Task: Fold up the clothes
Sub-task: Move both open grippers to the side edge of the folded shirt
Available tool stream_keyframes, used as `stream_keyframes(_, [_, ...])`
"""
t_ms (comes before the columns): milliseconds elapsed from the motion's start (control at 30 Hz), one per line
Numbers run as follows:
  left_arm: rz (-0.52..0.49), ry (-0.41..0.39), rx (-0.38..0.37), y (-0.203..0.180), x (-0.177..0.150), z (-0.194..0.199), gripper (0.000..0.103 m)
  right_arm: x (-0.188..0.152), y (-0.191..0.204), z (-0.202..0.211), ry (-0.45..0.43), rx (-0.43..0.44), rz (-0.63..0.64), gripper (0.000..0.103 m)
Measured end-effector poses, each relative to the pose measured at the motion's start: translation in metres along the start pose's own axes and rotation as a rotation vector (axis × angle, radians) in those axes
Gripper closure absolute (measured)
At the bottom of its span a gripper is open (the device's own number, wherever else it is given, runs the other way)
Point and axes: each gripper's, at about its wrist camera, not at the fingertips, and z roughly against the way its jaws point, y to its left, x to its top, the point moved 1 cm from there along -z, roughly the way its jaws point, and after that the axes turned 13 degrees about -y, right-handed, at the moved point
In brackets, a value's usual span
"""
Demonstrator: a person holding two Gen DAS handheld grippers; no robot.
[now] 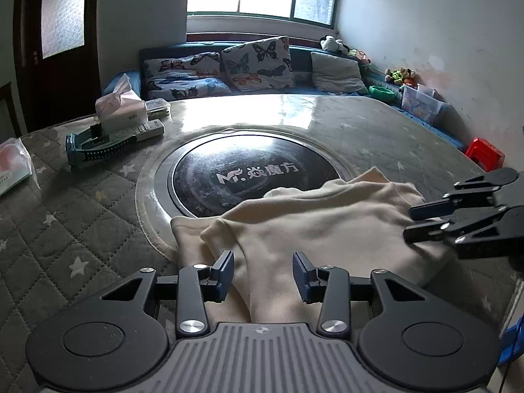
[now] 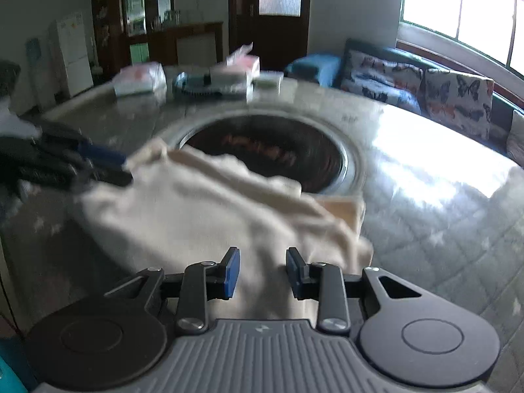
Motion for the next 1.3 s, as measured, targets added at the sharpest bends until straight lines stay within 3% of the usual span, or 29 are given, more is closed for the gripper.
stream_keyframes(300, [0.017,0.008,0.025,0.006,-0.015,0.020,0.060,0.004,0.009,0.009,-0.059,-0.012,0.019,0.066])
stream_keyframes(433, [0.037,0.021,0.035,0.009,-0.025,0.020,0.060,0.009,0.019,0.011,-0.083,0.026,0.021,0.066])
stream_keyframes(633, [0.034,0.008,0.036,0.008,-0.023,0.024,0.060,0.002,0.037,-0.002,-0.026,0.052,0.076,0.066])
stream_keyframes(767, [0.045,-0.007,0.037,0.008,-0.018,0.025,0.056,0.015,0.047,0.004,-0.072,0.085,0.079,0.066])
stream_keyframes(967, [0.067,0.030,0.058,0.007,-0.024,0.018,0.054,0.014,0.076,-0.015,-0.047,0.159,0.129,0.066])
stream_keyframes(1300, [0.140,0.054,0.102,0.016,-0.022,0.015,0.036,0.016,0.094,-0.018,-0.052,0.177,0.201,0.065])
